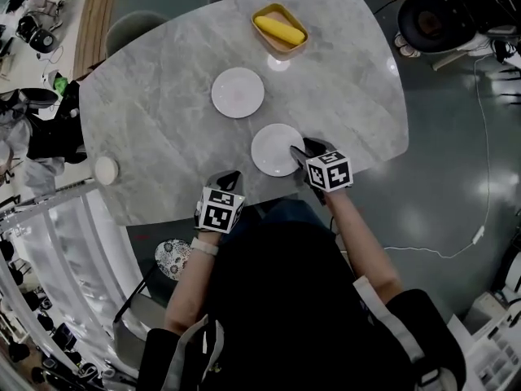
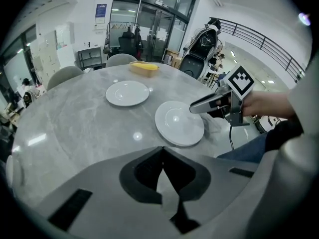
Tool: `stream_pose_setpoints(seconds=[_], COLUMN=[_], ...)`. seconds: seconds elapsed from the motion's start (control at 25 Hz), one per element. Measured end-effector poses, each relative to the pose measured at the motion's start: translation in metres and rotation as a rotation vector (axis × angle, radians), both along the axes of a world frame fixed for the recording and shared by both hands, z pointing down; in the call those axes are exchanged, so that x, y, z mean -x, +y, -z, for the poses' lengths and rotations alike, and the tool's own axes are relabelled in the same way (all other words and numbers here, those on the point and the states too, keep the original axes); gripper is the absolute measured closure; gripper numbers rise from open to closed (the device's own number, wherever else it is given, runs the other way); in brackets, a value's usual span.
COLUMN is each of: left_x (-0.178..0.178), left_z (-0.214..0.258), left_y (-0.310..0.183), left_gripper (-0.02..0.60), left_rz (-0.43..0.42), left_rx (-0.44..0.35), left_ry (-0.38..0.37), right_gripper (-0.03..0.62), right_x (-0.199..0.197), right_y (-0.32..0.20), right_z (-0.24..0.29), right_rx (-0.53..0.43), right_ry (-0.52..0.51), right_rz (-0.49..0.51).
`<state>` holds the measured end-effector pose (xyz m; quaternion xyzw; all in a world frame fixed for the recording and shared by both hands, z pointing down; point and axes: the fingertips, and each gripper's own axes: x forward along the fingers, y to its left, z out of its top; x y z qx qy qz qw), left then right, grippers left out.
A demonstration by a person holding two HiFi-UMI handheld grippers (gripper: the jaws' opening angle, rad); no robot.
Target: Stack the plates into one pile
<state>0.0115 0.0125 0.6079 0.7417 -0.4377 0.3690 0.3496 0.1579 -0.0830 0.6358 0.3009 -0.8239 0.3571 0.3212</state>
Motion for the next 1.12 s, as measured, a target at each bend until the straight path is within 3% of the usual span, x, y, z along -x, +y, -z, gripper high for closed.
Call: stream_pose_setpoints(seconds=[0.32, 0.76, 1.12], left_x=[0.015, 0.058, 0.06], left_z=[-0.009, -0.018, -0.016], left_y=[-0.005, -0.069, -0.117], left_gripper=[0.577, 0.577, 0.577], left_rz=[0.021, 0.026, 0.02], left_rx=[0.0, -0.04, -0.082], left_ry=[0.034, 0.065, 0.098], right_gripper=[0.404, 0.404, 0.404], right_x=[0.008, 0.071, 0.099], right_y=[-0.03, -0.088, -0.113], right_z=[0.012, 0.023, 0.024], right_rx=[-0.05, -0.067, -0.044], right_ry=[0.034, 0.02, 0.0], right_rz=[-0.038, -0.026, -0.038])
